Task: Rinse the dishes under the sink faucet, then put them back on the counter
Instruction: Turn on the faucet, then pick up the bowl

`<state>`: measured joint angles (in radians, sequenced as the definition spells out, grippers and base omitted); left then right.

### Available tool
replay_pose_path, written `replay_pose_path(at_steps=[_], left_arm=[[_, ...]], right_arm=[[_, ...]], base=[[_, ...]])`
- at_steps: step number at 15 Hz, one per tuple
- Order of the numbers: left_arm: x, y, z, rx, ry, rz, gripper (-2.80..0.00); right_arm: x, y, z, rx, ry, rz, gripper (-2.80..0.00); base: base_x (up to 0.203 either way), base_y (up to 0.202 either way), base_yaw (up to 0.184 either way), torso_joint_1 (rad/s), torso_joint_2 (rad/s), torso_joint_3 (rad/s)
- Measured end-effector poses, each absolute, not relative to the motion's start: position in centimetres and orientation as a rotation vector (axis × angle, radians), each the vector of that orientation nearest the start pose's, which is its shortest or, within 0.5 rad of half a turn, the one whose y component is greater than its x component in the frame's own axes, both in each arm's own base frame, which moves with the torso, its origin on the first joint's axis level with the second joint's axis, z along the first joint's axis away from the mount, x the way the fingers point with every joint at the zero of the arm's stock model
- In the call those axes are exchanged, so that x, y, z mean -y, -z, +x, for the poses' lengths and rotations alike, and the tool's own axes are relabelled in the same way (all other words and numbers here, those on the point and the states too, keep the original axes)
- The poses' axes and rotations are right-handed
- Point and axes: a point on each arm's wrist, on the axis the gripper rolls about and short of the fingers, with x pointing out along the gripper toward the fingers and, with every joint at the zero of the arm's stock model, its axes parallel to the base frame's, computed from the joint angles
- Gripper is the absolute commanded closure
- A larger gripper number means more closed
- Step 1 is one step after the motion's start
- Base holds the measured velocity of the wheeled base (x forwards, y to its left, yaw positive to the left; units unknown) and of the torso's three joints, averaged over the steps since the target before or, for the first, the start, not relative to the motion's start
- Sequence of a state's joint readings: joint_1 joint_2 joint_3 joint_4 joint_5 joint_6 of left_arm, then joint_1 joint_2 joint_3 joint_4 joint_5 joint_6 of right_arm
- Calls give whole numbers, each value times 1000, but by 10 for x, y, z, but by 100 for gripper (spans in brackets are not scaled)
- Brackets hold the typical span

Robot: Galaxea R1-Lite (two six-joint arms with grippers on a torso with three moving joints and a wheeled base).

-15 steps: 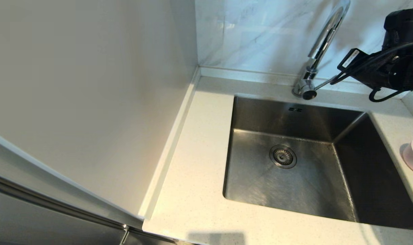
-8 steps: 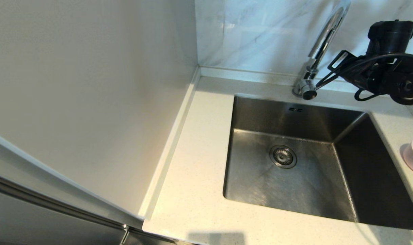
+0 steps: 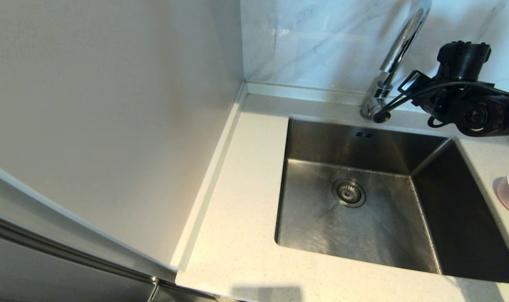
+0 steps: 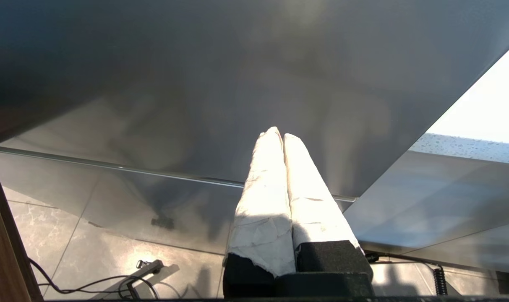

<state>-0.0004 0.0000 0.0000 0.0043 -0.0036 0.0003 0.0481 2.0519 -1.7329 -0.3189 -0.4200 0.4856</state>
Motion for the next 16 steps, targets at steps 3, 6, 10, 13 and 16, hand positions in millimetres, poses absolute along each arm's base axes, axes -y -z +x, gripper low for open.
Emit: replay_pose_path(at_steps=[3,6,10,13,16], left_arm=[[0,-75,-23,-5,3,0,0],[0,-75,-23,-4,4,0,0],[0,-75,-23,-4,4,0,0],[0,-75,-23,-4,3,0,0],[0,-75,-23,-4,4,0,0]], right_arm=[[-8,-270,433,60,383,471,0],[-7,-246,422,-40,397,431,0],[-3,-249,404,-23,380,418,0],[17,-272,381,35,427,411,0],[56,-291,330,66,515,352,0]], base=[[0,0,0,0,0,0],[0,0,0,0,0,0],[0,0,0,0,0,0],[0,0,0,0,0,0],[0,0,0,0,0,0]])
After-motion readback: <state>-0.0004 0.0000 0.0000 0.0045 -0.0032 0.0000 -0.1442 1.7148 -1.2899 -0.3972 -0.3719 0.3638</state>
